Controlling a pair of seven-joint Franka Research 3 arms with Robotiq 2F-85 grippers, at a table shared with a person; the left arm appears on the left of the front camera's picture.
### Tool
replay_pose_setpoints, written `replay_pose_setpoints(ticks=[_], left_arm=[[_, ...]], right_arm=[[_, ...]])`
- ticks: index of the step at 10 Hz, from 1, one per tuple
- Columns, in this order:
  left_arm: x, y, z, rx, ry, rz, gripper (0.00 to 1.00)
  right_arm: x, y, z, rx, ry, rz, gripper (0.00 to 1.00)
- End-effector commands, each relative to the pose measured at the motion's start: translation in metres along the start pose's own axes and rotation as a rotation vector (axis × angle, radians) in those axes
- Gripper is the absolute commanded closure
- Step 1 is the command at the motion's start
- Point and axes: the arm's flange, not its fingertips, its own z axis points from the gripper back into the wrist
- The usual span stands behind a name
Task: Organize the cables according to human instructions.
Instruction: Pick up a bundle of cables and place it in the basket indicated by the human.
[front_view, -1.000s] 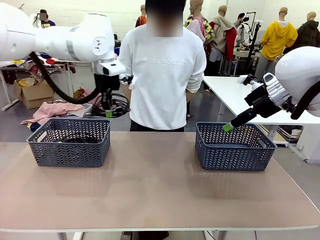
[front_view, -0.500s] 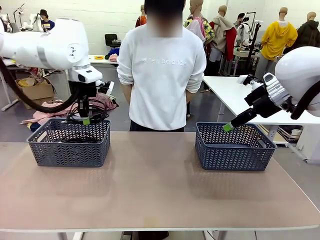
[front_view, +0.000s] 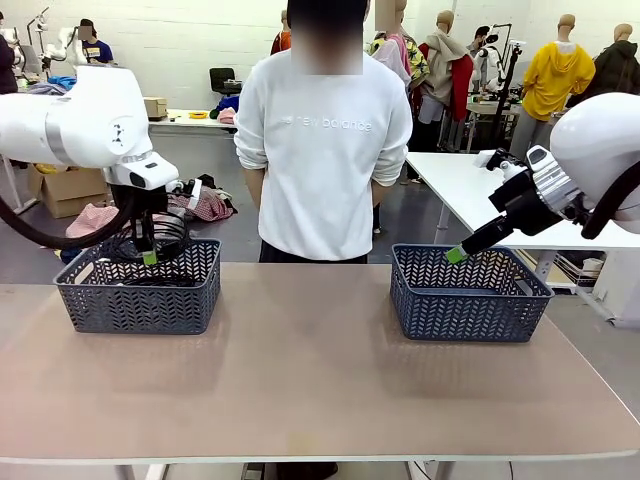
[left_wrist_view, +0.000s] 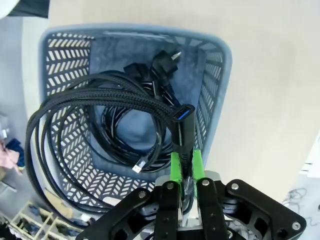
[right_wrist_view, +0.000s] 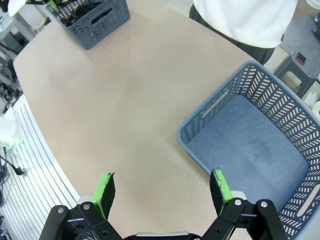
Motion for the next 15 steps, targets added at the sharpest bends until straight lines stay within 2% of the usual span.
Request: replay_pose_setpoints(ticks=[1, 8, 9, 10, 11, 12, 13, 14, 15], left_arm=[[-0.004, -0.001, -0.01, 0.006, -0.017, -0.027, 0.9], [-0.001, 0.011, -0.031, 0.007, -0.016, -0.03, 0.9], [-0.002, 0.011, -0.032, 0.002, -0.016, -0.031, 0.72], [-0.003, 0.012, -0.032, 0.014, -0.01, -0.026, 0.71], [-0.004, 0.012, -0.031, 0.021, -0.017, -0.019, 0.53], [-0.005, 0.012, -0.029, 0.032, -0.023, -0.007, 0.52], [-0.006, 0.013, -0.027, 0.025, -0.03, -0.002, 0.33], [-0.007, 0.014, -0.023, 0.025, -0.024, 0.006, 0.32], [-0.007, 0.015, -0.018, 0.02, -0.026, 0.005, 0.14]], right_arm=[[0.001, -0.002, 0.0, 0.016, -0.023, 0.001, 0.0], [0.001, -0.002, 0.0, 0.016, -0.023, 0.001, 0.0], [0.001, -0.002, 0.0, 0.016, -0.023, 0.001, 0.0], [0.001, -0.002, 0.0, 0.016, -0.023, 0.001, 0.0], [0.001, -0.002, 0.0, 0.016, -0.023, 0.001, 0.0], [0.001, -0.002, 0.0, 0.016, -0.023, 0.001, 0.0], [0.001, -0.002, 0.0, 0.016, -0.023, 0.001, 0.0], [0.001, -0.002, 0.0, 0.016, -0.023, 0.001, 0.0], [0.001, -0.002, 0.0, 0.016, -0.023, 0.001, 0.0]])
